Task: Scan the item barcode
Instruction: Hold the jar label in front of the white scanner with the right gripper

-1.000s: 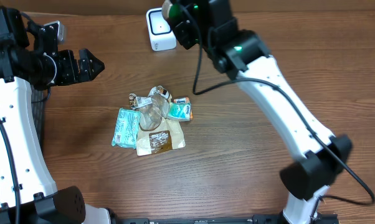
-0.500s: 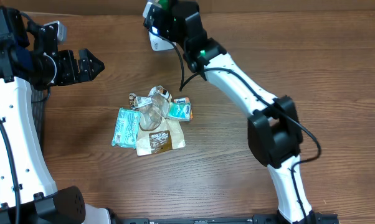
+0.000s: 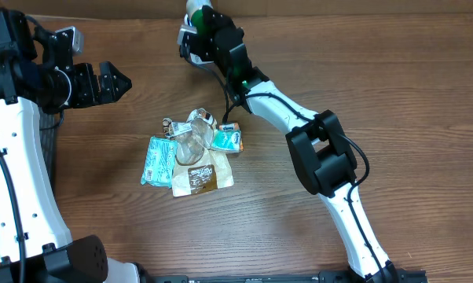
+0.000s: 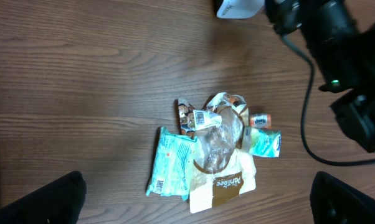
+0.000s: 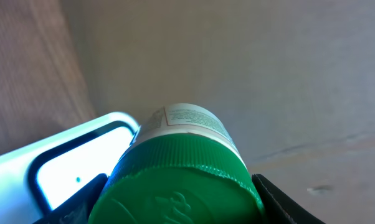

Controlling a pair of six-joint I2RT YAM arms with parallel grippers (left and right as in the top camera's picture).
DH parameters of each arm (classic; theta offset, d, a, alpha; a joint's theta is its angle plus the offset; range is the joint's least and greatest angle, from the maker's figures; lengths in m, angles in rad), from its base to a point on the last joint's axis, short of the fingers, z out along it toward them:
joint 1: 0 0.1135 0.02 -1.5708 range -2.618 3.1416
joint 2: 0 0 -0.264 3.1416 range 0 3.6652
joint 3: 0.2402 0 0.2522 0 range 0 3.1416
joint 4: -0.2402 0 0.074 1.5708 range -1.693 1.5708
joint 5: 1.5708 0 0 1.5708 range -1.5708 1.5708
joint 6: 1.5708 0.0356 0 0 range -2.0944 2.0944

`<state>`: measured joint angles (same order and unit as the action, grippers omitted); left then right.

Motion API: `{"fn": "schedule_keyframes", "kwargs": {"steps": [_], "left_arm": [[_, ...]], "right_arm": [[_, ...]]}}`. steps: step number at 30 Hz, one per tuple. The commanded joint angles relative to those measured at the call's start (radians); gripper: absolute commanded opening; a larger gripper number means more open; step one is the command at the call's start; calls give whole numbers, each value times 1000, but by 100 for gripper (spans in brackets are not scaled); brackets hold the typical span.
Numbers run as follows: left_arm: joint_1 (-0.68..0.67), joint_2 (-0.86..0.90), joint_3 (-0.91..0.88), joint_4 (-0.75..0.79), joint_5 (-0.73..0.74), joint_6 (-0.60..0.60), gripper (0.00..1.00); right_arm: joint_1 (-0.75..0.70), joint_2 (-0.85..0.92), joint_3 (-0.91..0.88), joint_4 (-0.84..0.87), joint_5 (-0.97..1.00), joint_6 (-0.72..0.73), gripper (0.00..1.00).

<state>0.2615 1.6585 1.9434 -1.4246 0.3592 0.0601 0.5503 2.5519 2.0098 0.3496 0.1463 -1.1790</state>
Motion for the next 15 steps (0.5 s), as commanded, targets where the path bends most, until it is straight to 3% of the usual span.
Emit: {"fn": "schedule_keyframes", "kwargs": {"steps": [1, 15], "left_arm": [[-7, -11, 5, 0, -4, 23, 99], [-7, -11, 5, 0, -4, 23, 100]], "right_arm": [[-3, -19, 21, 69, 18, -31, 18], [-3, -45, 21, 106, 26, -23, 18]]}}
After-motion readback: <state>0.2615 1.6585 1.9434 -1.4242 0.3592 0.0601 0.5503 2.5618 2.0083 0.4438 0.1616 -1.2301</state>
